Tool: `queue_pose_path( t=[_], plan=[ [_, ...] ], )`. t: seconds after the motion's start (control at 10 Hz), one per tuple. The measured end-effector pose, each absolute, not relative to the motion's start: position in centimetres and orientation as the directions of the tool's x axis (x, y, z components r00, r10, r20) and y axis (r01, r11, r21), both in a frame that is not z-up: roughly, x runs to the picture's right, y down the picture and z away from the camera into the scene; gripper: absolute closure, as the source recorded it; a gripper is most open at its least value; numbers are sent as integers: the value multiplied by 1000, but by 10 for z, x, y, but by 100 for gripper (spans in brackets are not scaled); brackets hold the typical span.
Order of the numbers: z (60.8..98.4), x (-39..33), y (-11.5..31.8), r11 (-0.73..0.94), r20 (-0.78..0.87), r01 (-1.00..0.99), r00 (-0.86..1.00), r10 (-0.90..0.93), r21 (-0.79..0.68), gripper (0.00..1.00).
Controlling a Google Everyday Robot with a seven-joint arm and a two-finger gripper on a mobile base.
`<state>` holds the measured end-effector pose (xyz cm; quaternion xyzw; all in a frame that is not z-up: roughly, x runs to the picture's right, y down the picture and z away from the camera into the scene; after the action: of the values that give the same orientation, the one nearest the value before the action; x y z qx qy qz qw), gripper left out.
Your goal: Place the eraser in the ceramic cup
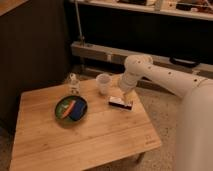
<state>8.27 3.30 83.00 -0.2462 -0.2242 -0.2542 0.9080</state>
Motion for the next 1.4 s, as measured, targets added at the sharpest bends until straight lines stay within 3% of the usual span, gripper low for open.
queue_pose_path(
  t=[1.4],
  plan=[
    [830,83,33,750,532,571,771,-351,-333,20]
  ],
)
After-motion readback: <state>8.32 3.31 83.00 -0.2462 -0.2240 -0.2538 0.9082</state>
